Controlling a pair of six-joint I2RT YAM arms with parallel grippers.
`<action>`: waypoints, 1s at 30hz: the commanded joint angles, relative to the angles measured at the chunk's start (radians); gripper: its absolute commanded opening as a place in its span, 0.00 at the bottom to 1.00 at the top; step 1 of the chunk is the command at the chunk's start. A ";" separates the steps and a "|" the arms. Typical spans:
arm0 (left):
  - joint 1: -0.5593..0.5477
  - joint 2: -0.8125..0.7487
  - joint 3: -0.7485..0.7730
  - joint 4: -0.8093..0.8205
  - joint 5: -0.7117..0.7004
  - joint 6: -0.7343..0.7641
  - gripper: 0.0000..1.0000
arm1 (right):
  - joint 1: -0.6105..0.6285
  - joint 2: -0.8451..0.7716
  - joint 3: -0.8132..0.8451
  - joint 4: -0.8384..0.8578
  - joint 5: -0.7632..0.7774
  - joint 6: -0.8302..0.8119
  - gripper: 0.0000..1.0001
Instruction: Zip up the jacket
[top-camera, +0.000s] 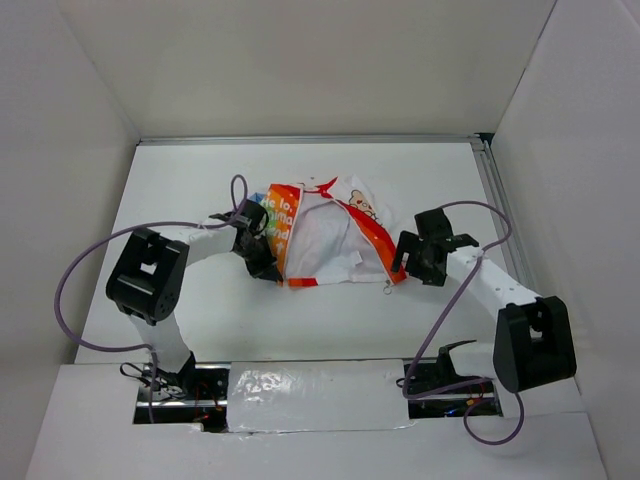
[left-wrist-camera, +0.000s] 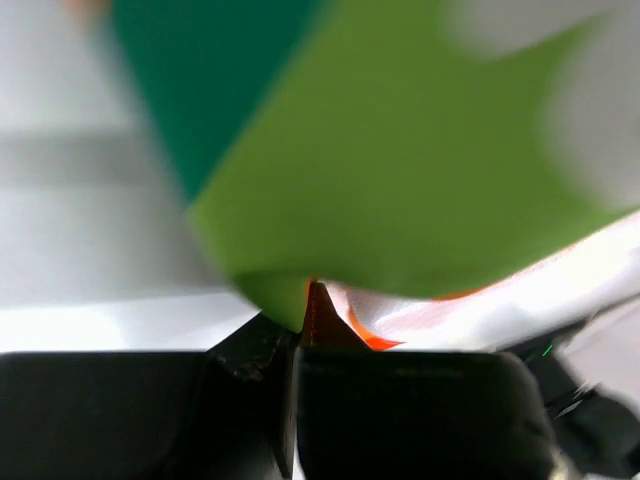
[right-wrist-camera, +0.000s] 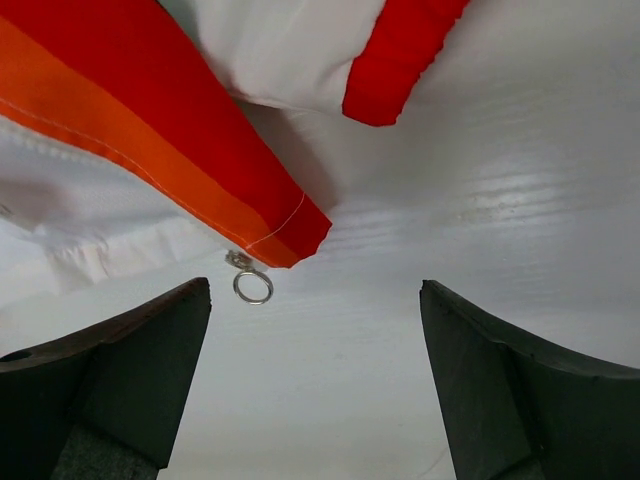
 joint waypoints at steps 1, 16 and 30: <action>0.071 0.045 0.053 0.007 -0.093 0.092 0.00 | 0.002 0.015 0.006 0.089 -0.094 -0.060 0.90; 0.074 -0.039 0.036 0.016 -0.093 0.139 0.00 | 0.102 0.193 0.072 0.116 0.009 -0.092 0.86; 0.073 -0.091 0.036 0.002 -0.093 0.156 0.00 | 0.108 0.228 0.119 0.150 -0.043 -0.146 0.81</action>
